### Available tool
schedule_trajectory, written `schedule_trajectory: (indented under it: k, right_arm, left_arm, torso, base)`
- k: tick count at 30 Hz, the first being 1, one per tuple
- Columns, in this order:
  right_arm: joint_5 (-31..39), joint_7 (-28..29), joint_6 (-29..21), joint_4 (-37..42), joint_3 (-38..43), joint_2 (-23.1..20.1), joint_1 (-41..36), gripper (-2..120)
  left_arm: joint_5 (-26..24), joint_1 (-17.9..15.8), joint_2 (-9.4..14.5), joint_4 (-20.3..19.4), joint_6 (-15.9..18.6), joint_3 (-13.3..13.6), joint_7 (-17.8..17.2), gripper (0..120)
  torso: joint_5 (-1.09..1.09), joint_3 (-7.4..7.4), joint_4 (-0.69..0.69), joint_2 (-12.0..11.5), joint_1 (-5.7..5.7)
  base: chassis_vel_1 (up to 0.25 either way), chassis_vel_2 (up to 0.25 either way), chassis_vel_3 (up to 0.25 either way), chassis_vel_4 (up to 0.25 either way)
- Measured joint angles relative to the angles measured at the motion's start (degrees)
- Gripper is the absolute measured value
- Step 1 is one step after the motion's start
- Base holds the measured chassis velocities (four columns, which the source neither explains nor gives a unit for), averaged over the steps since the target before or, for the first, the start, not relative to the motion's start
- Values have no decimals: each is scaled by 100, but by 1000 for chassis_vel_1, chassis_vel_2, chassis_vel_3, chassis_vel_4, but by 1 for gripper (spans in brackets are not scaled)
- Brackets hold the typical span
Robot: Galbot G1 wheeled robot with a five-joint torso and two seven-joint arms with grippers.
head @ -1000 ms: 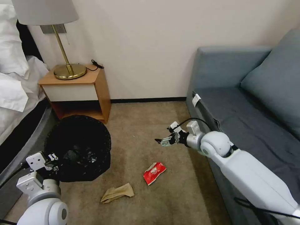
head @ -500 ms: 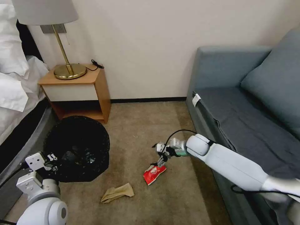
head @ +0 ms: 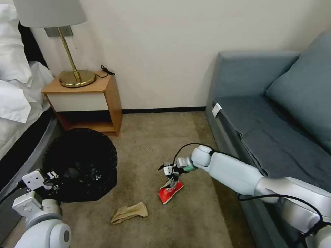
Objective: Pick up the trash bin, then pick up the garbage on the floor and place it into the trash bin.
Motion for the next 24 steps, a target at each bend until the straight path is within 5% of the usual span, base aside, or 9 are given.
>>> schedule_trajectory:
  k: [24]
  right_arm:
    - [-323,286,564,-1563,-268,719,-159,100]
  left_arm:
    - [-54,-35,0,-57,-88,-9,-1,2]
  torso:
    - [0,-1,-1,0,0]
  base:
    - [0,0,0,0]
